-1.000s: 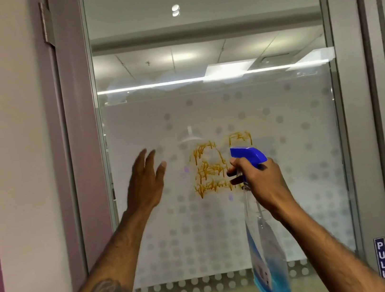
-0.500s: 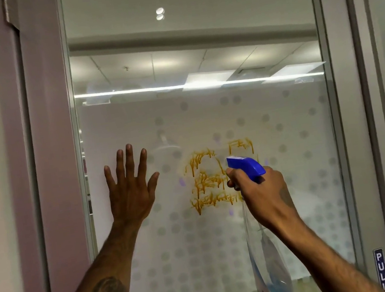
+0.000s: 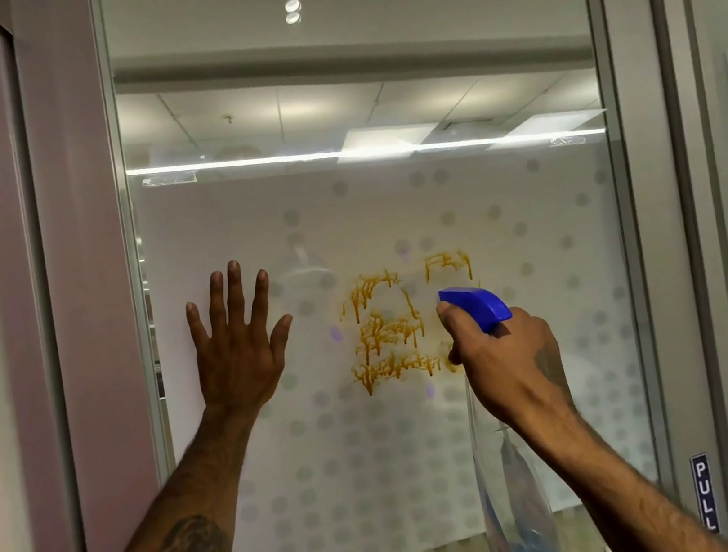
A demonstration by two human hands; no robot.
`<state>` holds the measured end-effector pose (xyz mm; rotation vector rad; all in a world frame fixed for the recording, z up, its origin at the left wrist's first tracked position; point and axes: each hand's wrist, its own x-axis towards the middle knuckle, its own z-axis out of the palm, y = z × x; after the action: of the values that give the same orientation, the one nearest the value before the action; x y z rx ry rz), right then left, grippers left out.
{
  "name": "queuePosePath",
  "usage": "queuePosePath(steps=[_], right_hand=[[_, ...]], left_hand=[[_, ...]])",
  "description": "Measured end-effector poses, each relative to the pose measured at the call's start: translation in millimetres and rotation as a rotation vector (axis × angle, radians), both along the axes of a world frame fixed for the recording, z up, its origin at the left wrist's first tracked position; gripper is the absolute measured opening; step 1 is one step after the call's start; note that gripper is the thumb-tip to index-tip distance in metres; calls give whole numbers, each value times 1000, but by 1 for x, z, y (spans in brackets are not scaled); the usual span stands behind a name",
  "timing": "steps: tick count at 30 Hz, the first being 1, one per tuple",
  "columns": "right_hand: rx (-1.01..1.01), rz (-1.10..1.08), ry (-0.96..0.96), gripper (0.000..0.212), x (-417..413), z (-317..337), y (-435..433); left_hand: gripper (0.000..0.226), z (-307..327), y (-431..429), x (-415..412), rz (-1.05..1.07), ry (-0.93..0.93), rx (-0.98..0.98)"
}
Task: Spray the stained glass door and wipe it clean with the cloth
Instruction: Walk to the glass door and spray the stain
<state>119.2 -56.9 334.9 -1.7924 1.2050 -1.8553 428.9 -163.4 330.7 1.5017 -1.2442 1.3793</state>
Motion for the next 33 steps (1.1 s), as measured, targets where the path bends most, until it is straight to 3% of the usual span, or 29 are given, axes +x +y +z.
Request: queuePosePath(steps=[5, 11, 22, 33], right_hand=[[-17, 6, -20, 46, -11, 2, 2], [-1, 91, -132, 23, -35, 6, -2], [15, -85, -143, 39, -79, 4, -21], [-51, 46, -154, 22, -93, 1, -3]], left_hand=[[74, 0, 0, 0, 0, 2, -6], [74, 0, 0, 0, 3, 3, 3], [73, -1, 2, -2, -33, -4, -18], [74, -2, 7, -3, 2, -3, 18]])
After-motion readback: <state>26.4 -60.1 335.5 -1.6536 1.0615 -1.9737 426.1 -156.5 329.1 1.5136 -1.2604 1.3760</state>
